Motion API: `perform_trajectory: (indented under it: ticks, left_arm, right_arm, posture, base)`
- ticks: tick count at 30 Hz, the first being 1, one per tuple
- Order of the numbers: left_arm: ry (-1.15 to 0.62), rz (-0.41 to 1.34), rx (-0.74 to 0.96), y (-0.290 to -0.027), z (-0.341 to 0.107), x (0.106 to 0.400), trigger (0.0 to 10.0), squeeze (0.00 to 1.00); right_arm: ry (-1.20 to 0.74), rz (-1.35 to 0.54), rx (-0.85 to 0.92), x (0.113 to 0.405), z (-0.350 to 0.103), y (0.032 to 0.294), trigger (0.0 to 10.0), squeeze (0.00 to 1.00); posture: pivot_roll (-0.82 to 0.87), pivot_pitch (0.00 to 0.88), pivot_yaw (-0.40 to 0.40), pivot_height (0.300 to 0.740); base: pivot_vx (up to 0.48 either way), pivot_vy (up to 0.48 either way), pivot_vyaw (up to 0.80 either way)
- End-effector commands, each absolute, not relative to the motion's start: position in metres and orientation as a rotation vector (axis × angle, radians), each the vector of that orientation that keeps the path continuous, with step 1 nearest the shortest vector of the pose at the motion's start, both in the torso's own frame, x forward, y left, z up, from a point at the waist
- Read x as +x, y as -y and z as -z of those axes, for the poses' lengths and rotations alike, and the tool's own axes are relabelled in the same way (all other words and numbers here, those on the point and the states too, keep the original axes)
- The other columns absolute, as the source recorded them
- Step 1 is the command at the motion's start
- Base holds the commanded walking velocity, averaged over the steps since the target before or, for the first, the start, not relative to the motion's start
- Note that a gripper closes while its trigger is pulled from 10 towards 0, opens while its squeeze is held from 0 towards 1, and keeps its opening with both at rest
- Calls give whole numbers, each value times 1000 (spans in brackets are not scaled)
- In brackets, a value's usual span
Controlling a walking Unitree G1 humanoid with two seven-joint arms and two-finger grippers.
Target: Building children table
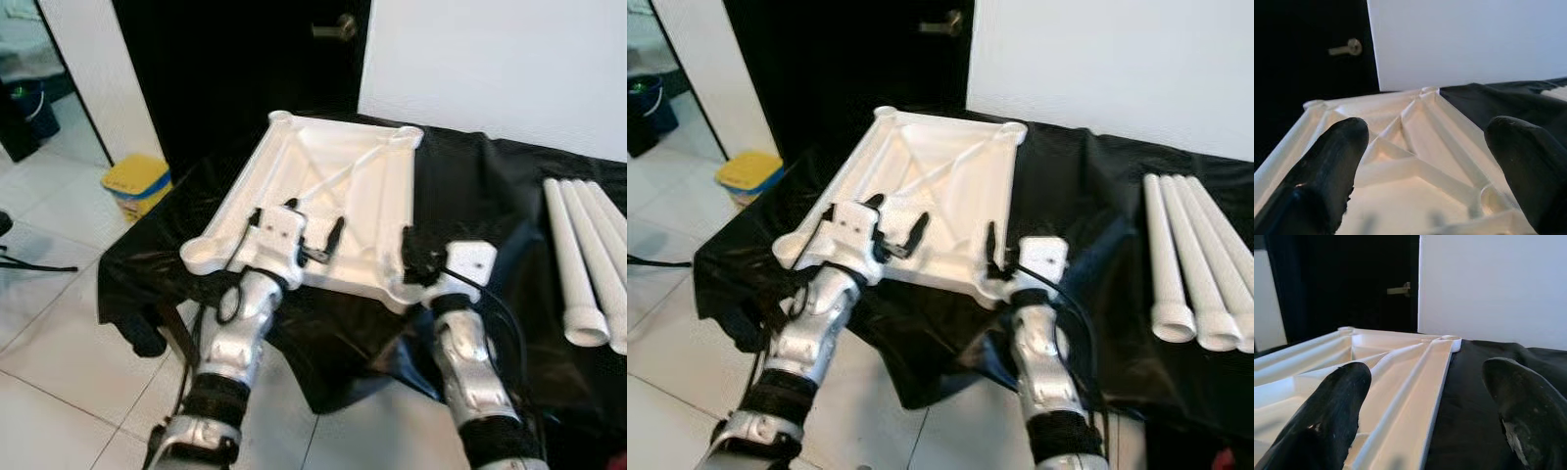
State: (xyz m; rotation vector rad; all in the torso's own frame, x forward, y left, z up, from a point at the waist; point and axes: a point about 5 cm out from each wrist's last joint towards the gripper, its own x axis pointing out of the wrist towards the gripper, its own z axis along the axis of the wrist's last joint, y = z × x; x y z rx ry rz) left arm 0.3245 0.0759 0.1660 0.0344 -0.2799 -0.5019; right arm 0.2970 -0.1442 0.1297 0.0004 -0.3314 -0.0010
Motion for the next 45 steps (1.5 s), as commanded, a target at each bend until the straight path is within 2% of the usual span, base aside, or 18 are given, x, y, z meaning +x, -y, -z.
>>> perform_trajectory:
  ticks: [1, 11, 24, 30, 34, 45]
  left_arm:
    - [275, 510, 27, -73, -167, 325, 10000, 0]
    - [266, 515, 23, -72, -166, 325, 10000, 0]
    - [267, 531, 25, -70, -168, 325, 10000, 0]
    - [242, 527, -51, -70, -168, 326, 10000, 0]
    - [241, 525, -49, -70, -168, 326, 10000, 0]
    - [238, 535, -45, -68, -169, 325, 10000, 0]
  right_arm:
    - [331, 19, -10, 297, -129, 148, 10000, 0]
    - [313, 35, 1, 298, -127, 149, 10000, 0]
    - [310, 61, -10, 300, -128, 153, 10000, 0]
    - [318, 60, -16, 300, -129, 153, 10000, 0]
    - [320, 55, -24, 300, -129, 152, 10000, 0]
    - [316, 70, -28, 299, -128, 151, 10000, 0]
  posture:
    - [-25, 0, -9, 740]
    - [-26, 0, -5, 740]
    - [-28, 0, -3, 740]
    - [-29, 0, -5, 740]
    - [-27, 0, -3, 740]
    - [-31, 0, 1, 740]
  base:
    - [0, 0, 0]
    - [0, 0, 0]
    - [0, 0, -724]
    - [0, 158, 0]
    - [0, 390, 0]
    - [0, 0, 0]
